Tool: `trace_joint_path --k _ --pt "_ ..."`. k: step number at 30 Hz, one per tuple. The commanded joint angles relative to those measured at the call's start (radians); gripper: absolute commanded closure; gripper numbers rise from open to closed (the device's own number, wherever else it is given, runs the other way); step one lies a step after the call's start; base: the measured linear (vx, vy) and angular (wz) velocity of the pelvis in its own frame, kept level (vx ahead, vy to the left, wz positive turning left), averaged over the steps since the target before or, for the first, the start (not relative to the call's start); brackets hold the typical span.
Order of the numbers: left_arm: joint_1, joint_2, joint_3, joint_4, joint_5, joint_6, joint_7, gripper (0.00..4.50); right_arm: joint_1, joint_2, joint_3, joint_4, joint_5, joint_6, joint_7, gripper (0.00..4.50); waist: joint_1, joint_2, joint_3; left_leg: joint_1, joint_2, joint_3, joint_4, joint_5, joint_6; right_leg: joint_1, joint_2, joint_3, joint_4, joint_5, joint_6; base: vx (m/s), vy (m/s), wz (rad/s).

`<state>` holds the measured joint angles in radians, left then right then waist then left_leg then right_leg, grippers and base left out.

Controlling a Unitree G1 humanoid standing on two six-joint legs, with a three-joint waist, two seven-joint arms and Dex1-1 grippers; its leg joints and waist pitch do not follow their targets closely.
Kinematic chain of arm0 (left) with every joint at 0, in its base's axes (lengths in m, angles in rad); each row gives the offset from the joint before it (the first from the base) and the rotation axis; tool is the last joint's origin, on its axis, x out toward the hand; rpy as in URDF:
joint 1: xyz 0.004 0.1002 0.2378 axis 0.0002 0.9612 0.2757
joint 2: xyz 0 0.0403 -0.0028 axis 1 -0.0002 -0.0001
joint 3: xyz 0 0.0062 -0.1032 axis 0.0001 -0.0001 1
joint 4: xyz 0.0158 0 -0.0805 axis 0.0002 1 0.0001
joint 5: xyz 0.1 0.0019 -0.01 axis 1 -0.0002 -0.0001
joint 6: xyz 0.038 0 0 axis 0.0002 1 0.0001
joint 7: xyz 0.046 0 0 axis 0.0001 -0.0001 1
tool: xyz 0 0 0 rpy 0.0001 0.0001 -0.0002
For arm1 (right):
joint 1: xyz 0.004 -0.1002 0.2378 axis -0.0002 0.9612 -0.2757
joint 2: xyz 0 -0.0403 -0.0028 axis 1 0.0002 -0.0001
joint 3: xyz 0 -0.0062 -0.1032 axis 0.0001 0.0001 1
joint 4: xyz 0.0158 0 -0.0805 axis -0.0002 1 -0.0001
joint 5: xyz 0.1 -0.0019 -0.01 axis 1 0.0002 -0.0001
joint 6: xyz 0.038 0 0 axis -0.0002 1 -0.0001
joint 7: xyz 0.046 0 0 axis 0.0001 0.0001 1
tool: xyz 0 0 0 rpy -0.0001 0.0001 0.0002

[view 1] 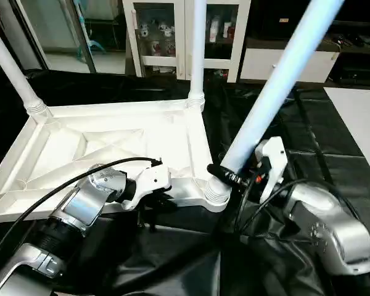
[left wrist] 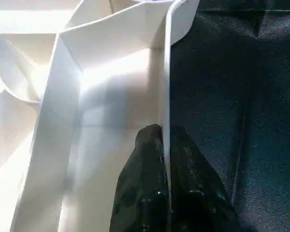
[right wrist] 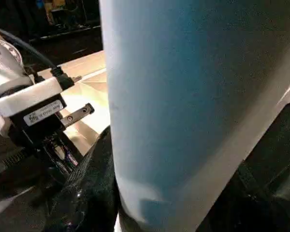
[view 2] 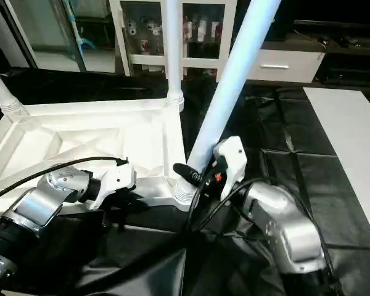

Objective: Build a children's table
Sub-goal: Insert table leg to table base

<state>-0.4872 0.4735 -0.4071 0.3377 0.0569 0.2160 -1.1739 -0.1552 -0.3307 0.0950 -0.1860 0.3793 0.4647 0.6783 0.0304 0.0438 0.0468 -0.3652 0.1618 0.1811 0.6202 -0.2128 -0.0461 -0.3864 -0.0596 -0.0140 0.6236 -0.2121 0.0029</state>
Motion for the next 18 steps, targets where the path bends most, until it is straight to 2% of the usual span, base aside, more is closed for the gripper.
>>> trace_joint_path --k 1,7,9,10,11,14,15,16,17,18 --pt "0.008 -0.027 0.030 0.013 -0.022 -0.013 0.058 4.50 0.040 -0.017 0.082 0.020 -0.051 0.010 0.002 2.68 -0.003 -0.017 -0.045 0.009 0.063 -0.028 -0.095 -0.222 0.007 0.024 -0.077 0.044 -0.091 -0.294 -0.188 0.000 0.000 0.00" --pt "0.010 -0.027 0.032 0.013 -0.016 -0.015 0.061 4.50 0.042 -0.041 0.120 0.013 -0.083 0.039 0.003 2.68 -0.006 -0.019 -0.043 0.009 0.062 -0.030 -0.098 -0.242 0.007 0.023 -0.078 0.045 -0.094 -0.324 -0.179 0.000 0.000 0.00" --pt "0.010 -0.027 0.033 0.013 -0.015 -0.015 0.061 4.50 0.034 -0.054 0.139 0.016 -0.097 0.060 0.007 2.68 -0.007 -0.019 -0.043 0.008 0.062 -0.031 -0.099 -0.244 0.006 0.023 -0.077 0.045 -0.095 -0.321 -0.176 0.000 0.000 0.00" --pt "0.011 -0.027 0.033 0.011 -0.014 -0.014 0.061 4.50 0.030 -0.063 0.151 0.016 -0.100 0.076 0.017 2.68 -0.008 -0.023 -0.044 0.009 0.063 -0.030 -0.099 -0.249 0.006 0.022 -0.077 0.045 -0.095 -0.327 -0.175 0.000 0.000 0.00" --pt "0.012 -0.026 0.033 0.011 -0.014 -0.013 0.061 4.50 0.022 -0.077 0.169 0.015 -0.104 0.092 0.033 2.68 -0.007 -0.021 -0.042 0.009 0.063 -0.032 -0.100 -0.254 0.005 0.021 -0.078 0.045 -0.095 -0.333 -0.175 0.000 0.000 0.00" --pt "0.014 -0.026 0.034 0.009 -0.014 -0.012 0.061 4.50 0.010 -0.094 0.193 0.012 -0.095 0.135 0.060 2.68 -0.007 -0.023 -0.044 0.011 0.064 -0.032 -0.101 -0.261 0.002 0.021 -0.078 0.045 -0.096 -0.338 -0.170 0.000 0.000 0.00" --pt "0.015 -0.027 0.035 0.008 -0.014 -0.011 0.061 4.50 0.004 -0.100 0.201 0.011 -0.092 0.147 0.071 2.68 -0.009 -0.029 -0.043 0.012 0.064 -0.031 -0.101 -0.264 0.003 0.021 -0.077 0.045 -0.097 -0.337 -0.170 0.000 0.000 0.00" --pt "0.017 -0.026 0.036 0.005 -0.014 -0.010 0.061 4.50 -0.008 -0.102 0.206 0.015 -0.081 0.165 0.084 2.68 -0.007 -0.026 -0.045 0.013 0.064 -0.031 -0.101 -0.259 0.003 0.022 -0.079 0.045 -0.097 -0.331 -0.172 0.000 0.000 0.00" --pt "0.018 -0.026 0.037 0.003 -0.014 -0.009 0.061 4.50 -0.013 -0.103 0.208 0.016 -0.076 0.174 0.089 2.68 -0.007 -0.029 -0.045 0.013 0.064 -0.031 -0.102 -0.256 0.005 0.022 -0.079 0.045 -0.097 -0.326 -0.173 0.000 0.000 0.00" --pt "0.020 -0.026 0.038 0.000 -0.014 -0.008 0.060 4.50 -0.027 -0.100 0.207 0.026 -0.067 0.189 0.094 2.68 -0.007 -0.029 -0.046 0.012 0.064 -0.031 -0.103 -0.244 0.007 0.026 -0.078 0.045 -0.096 -0.310 -0.174 0.000 0.000 0.00"
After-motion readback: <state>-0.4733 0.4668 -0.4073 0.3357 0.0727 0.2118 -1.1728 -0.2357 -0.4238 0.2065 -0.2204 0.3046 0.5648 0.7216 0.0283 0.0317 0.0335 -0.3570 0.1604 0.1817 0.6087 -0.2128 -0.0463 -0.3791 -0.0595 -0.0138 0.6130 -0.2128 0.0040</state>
